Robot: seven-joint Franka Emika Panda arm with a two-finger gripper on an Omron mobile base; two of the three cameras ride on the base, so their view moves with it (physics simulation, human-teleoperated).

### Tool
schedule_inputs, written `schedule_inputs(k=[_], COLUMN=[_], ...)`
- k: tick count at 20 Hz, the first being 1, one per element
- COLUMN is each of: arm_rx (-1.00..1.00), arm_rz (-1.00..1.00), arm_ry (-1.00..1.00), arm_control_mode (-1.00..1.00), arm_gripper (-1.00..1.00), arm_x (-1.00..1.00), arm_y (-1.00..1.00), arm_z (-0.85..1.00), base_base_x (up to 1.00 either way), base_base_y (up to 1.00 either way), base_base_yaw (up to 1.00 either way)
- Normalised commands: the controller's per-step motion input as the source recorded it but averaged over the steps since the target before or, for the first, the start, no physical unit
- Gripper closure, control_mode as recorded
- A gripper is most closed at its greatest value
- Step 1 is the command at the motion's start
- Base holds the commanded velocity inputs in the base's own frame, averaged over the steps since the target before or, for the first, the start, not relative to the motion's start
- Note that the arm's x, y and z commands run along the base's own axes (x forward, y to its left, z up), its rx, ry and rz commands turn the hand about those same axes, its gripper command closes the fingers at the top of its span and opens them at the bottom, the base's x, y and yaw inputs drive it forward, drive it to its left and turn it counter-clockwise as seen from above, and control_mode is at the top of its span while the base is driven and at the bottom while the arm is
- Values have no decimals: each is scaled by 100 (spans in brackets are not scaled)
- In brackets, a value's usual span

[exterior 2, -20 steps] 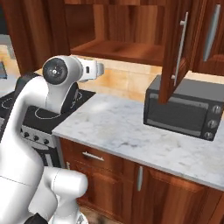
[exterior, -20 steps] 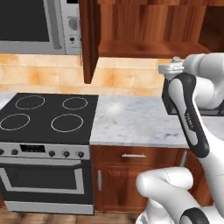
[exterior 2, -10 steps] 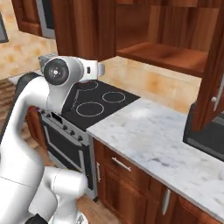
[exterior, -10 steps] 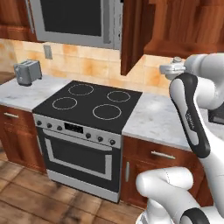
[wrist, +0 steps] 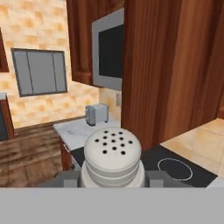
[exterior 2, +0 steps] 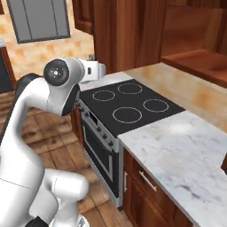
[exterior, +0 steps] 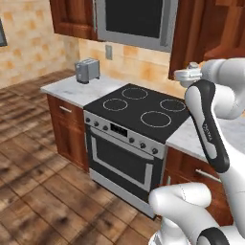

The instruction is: Retrieve the shaker from the cabinet and place it next the steak on a plate on the dining table.

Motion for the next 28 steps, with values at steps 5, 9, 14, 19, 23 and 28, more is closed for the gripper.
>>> schedule_inputs(k=[5,9,14,19,23,28], arm_rx=[0,0,0,0,0,0], arm_rz=[0,0,0,0,0,0], arm_ry=[0,0,0,0,0,0], arm_control_mode=[100,100,100,100,100,100], arm_gripper=[100,100,100,100,100,100], arm_x=[0,0,0,0,0,0], arm_y=[0,0,0,0,0,0], arm_z=[0,0,0,0,0,0], base_base_x=[-1,0,0,0,0,0], base_base_y=[6,10,15,21,29,34], base_base_yaw=[49,48,47,46,44,43])
